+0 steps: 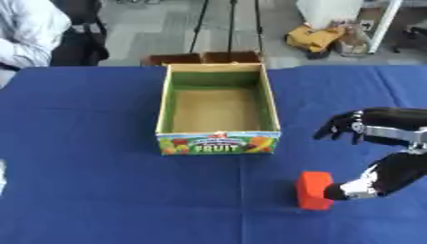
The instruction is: Pick up objects on the table and place them in the box.
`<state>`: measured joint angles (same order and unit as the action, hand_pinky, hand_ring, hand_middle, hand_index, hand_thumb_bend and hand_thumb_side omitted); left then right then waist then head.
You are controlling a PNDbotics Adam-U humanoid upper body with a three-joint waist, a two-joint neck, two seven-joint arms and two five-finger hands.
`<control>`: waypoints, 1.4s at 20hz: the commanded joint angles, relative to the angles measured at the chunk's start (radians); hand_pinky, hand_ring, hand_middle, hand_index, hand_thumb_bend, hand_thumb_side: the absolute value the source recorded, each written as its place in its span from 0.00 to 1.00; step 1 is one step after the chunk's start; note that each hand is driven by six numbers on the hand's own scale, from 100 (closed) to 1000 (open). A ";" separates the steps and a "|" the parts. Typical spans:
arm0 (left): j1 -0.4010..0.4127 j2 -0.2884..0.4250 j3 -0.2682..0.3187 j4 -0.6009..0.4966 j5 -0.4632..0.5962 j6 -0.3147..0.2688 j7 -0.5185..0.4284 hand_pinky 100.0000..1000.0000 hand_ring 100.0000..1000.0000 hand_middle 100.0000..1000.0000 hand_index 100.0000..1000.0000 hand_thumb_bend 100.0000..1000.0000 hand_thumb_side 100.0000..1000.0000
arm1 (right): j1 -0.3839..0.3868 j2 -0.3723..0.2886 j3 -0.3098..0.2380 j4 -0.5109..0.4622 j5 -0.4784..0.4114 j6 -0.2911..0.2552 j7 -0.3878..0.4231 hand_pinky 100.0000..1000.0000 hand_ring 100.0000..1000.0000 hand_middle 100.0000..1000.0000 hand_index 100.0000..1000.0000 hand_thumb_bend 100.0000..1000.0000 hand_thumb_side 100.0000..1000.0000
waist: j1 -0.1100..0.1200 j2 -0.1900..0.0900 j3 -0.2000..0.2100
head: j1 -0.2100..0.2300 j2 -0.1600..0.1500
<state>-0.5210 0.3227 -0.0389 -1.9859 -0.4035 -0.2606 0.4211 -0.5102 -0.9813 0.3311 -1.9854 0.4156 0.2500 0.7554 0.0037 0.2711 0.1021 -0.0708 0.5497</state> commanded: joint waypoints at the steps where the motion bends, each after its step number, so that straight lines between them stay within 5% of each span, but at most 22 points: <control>1: -0.018 0.005 0.003 -0.014 0.006 0.003 0.000 0.85 0.92 0.87 0.99 0.04 1.00 | -0.014 -0.006 0.008 -0.015 0.023 0.013 0.020 0.68 0.84 0.86 0.97 0.56 0.63 | -0.015 -0.015 0.002 | -0.005 -0.011; 12: -0.019 0.003 0.003 -0.014 0.009 0.003 0.000 0.84 0.92 0.87 0.99 0.04 1.00 | -0.008 0.017 0.045 0.038 0.127 0.025 0.046 0.65 0.82 0.84 0.94 0.53 0.58 | -0.013 -0.009 0.003 | -0.009 -0.013; 16: -0.019 0.003 0.003 -0.014 0.011 0.004 0.001 0.84 0.92 0.87 0.99 0.04 1.00 | -0.011 0.035 0.054 0.097 0.164 0.016 0.024 0.65 0.81 0.83 0.93 0.43 0.50 | -0.011 -0.006 0.005 | -0.013 -0.014; 28: -0.022 0.001 0.004 -0.014 0.013 0.005 0.002 0.84 0.92 0.87 0.99 0.03 1.00 | -0.019 0.069 0.074 0.170 0.140 0.002 0.027 0.64 0.81 0.81 0.92 0.43 0.48 | -0.008 0.003 0.009 | -0.020 -0.015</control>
<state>-0.5260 0.3150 -0.0390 -1.9859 -0.3951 -0.2583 0.4227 -0.5113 -0.8987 0.4123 -1.8157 0.5648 0.2546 0.7796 0.0037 0.2727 0.1103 -0.0878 0.5438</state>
